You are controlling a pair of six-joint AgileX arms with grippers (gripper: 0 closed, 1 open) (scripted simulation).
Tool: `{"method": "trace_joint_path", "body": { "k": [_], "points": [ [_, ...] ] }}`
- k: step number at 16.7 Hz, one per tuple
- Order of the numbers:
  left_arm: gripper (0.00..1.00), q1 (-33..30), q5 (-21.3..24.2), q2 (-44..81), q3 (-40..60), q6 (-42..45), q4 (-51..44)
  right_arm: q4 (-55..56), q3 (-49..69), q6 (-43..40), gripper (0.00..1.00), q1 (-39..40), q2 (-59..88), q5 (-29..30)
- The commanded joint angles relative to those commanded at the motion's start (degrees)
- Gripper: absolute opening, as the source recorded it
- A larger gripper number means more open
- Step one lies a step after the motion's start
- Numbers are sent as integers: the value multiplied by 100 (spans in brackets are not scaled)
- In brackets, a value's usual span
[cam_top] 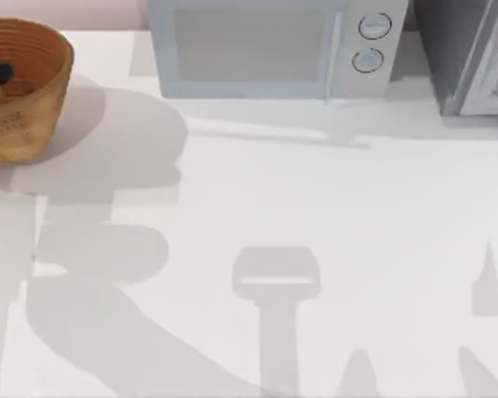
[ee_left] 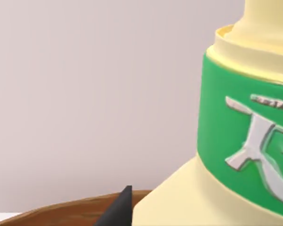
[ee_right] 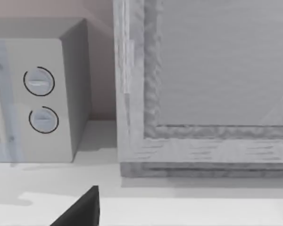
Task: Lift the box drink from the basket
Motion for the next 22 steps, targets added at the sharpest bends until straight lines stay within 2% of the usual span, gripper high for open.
{"method": "trace_joint_path", "body": {
  "k": [5,16,22],
  "points": [
    [0,36,0,-251,87,19,-217,0,0,0,100,0,0,0],
    [0,27,-31,-1850,1294,26,-3030,0,0,0,100,0,0,0],
    [0,26,-36,-2077,1467,29,-3424,0,0,0,100,0,0,0]
  ]
}}
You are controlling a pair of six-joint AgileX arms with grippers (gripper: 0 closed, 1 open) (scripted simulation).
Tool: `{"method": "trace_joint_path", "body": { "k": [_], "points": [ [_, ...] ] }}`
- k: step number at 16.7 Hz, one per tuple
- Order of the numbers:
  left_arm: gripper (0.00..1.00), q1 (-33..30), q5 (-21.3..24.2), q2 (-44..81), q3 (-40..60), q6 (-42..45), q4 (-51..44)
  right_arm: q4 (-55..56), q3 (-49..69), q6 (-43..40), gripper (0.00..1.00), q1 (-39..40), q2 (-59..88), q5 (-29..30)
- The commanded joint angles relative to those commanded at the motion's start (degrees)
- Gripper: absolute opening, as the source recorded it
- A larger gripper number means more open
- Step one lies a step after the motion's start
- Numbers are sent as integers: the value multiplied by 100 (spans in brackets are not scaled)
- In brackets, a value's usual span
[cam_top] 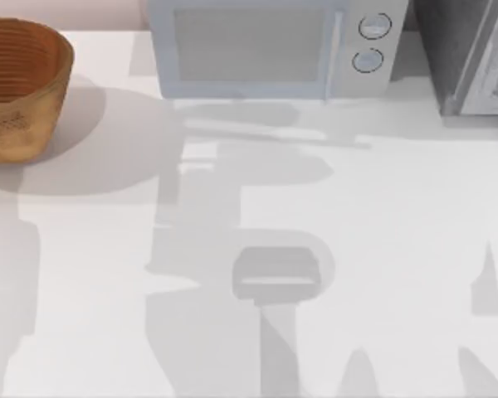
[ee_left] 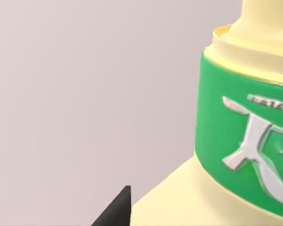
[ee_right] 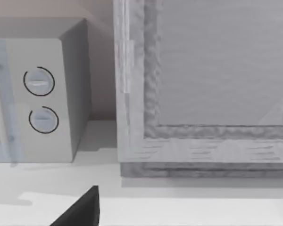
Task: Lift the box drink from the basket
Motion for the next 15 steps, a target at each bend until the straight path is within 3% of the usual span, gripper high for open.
{"method": "trace_joint_path", "body": {
  "k": [7,15],
  "points": [
    [0,-90,-106,-891,-626,-3,-279,0,0,0,100,0,0,0],
    [0,-472,-525,-4715,-3077,-53,-1462,0,0,0,100,0,0,0]
  ]
}}
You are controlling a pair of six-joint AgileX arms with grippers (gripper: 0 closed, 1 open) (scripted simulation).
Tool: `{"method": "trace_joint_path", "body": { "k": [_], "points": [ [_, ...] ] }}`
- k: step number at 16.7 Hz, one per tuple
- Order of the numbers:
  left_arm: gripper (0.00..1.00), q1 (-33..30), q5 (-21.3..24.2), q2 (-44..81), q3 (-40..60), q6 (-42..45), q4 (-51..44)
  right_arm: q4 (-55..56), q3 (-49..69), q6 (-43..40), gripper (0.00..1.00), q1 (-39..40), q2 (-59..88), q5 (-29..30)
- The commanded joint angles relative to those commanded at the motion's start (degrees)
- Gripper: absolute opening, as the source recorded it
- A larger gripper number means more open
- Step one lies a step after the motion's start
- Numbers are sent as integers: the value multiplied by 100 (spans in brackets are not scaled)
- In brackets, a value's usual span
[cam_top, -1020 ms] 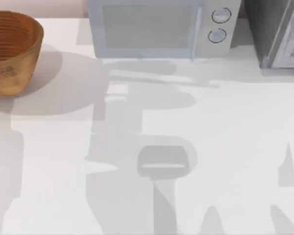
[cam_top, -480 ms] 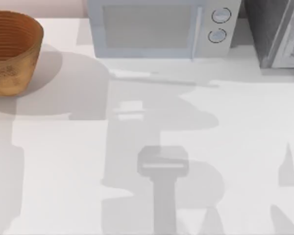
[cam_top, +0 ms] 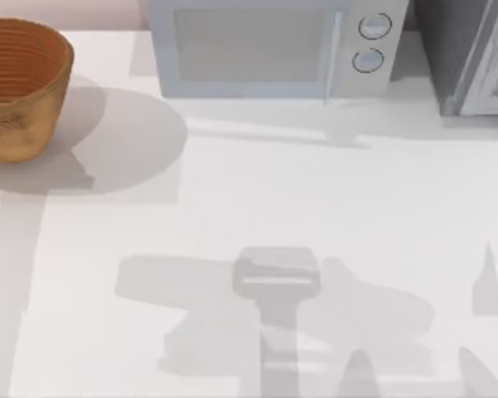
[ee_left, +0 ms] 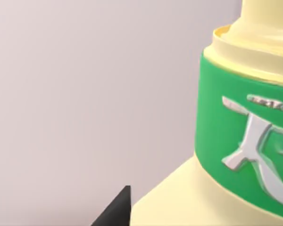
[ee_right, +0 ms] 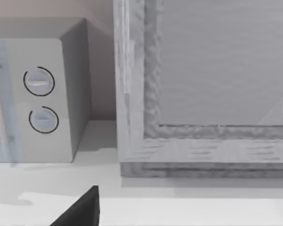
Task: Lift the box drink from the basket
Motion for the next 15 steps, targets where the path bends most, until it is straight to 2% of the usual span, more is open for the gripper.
{"method": "trace_joint_path", "body": {
  "k": [5,9,12,15],
  "points": [
    [0,-275,-315,-2662,-1804,-27,-871,0,0,0,100,0,0,0],
    [0,-450,-528,-4301,-2983,-36,-1435,0,0,0,100,0,0,0],
    [0,-528,-627,-4984,-3513,-34,-1685,0,0,0,100,0,0,0],
    [0,-546,-651,-5134,-3636,-33,-1743,0,0,0,100,0,0,0]
  ]
}}
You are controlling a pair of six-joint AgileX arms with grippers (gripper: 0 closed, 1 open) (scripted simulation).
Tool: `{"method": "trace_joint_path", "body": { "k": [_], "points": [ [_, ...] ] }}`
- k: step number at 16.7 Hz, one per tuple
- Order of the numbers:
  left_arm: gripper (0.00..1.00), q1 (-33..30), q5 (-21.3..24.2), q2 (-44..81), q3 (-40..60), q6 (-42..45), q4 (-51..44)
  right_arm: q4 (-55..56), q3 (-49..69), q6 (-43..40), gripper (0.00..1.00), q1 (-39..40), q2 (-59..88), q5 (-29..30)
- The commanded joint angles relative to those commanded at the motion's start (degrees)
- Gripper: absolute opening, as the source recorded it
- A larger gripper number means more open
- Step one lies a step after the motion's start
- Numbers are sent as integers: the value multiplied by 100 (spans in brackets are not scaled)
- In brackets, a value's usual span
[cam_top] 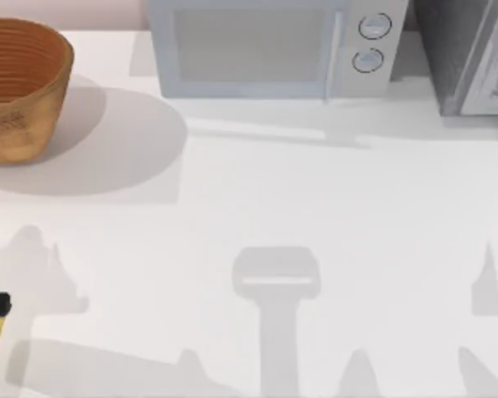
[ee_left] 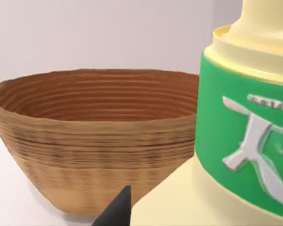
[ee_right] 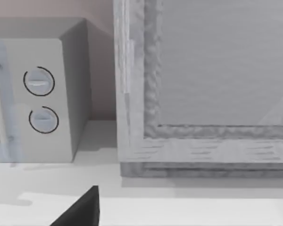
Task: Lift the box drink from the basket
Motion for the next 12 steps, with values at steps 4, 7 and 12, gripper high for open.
{"method": "trace_joint_path", "body": {
  "k": [4,7,12],
  "points": [
    [0,17,3,26,6,10,8,0,0,0,100,0,0,0],
    [0,-189,-342,374,175,-33,134,0,0,0,100,0,0,0],
    [0,-1279,-1917,2091,1064,-169,831,0,0,0,100,0,0,0]
  ]
}}
